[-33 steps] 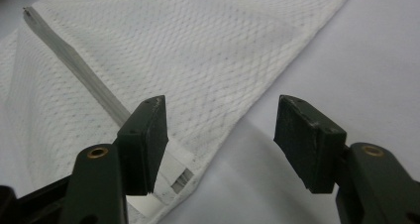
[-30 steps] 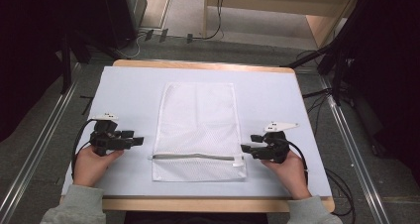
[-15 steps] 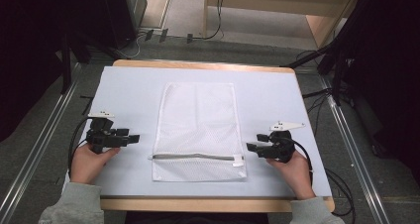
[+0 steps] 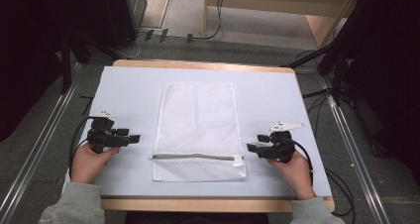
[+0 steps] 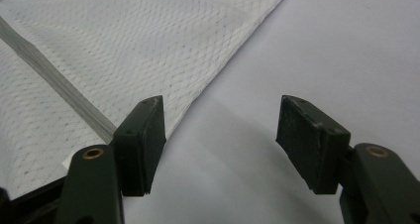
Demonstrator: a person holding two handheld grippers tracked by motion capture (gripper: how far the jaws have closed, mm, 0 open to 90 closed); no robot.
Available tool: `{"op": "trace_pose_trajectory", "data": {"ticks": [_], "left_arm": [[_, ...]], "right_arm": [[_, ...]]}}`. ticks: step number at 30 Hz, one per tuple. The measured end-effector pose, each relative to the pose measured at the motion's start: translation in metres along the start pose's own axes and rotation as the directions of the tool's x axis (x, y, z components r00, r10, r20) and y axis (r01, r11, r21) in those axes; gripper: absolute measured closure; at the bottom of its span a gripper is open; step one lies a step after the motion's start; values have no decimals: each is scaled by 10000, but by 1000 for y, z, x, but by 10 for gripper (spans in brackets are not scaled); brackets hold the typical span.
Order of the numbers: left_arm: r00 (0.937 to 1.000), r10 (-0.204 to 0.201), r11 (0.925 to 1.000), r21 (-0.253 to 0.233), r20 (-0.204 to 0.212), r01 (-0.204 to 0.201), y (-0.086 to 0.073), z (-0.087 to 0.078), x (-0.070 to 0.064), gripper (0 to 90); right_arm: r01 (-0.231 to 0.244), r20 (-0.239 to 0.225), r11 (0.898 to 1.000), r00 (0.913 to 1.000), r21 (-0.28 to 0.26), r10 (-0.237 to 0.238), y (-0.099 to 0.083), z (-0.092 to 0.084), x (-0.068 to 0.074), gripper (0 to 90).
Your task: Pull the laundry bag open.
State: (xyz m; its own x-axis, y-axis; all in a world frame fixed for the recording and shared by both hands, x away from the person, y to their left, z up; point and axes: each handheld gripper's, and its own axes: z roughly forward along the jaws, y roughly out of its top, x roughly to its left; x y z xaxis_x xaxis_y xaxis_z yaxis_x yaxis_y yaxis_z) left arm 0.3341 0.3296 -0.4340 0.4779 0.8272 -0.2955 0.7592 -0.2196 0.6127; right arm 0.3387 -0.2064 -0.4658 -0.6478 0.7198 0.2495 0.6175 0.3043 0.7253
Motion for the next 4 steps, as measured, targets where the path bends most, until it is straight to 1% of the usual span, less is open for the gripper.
{"op": "trace_pose_trajectory", "data": {"ticks": [4], "left_arm": [[10000,-6,10000,64,-24,6,0,2,0,340]], "right_arm": [[-54,25,10000,10000,26,54,0,0,-1,361]]}}
